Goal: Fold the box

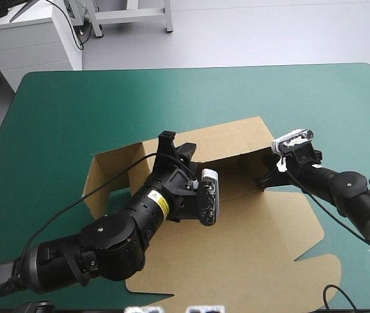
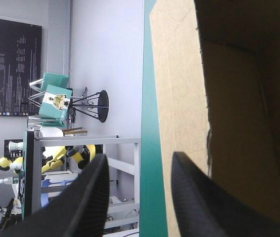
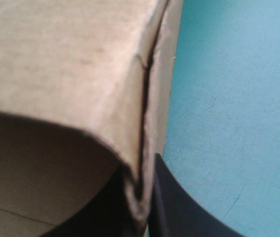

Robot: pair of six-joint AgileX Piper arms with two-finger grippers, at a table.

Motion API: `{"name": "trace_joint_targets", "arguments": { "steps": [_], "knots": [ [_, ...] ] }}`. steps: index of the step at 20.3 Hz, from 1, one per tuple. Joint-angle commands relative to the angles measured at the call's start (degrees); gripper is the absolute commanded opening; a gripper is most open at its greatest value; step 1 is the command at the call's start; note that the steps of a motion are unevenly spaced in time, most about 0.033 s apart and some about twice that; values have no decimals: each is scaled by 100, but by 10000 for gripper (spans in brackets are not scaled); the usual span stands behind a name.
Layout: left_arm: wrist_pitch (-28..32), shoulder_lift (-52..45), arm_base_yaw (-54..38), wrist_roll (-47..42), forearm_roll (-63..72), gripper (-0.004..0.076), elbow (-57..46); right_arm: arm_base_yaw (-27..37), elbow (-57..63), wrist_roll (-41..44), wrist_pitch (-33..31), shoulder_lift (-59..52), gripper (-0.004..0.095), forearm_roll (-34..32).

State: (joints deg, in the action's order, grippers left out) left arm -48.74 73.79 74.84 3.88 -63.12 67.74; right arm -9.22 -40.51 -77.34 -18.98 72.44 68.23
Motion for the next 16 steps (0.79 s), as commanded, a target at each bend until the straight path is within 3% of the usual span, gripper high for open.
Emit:
{"name": "trace_joint_targets", "arguments": {
  "steps": [1, 2, 3, 7, 13, 16],
  "knots": [
    [-19, -169, 50, -33, -293, 168, 186, 3, -153, -3, 153, -127, -18, 110],
    [-19, -169, 50, -33, -292, 25, 186, 3, -153, -3, 153, -127, -19, 110],
    [-19, -169, 50, -33, -292, -6, 186, 3, -153, -3, 163, -127, -19, 110],
    [19, -169, -190, -33, -1, 18, 214, 3, -176, -3, 163, -127, -18, 110],
    [-39, -169, -1547, 485, 1938, 18, 856, 3, -278, 245, 142, -127, -19, 110],
    [-244, -169, -2258, 625, 2604, 18, 1334, 3, -574, 553, -124, -127, -19, -339]
  ]
}}
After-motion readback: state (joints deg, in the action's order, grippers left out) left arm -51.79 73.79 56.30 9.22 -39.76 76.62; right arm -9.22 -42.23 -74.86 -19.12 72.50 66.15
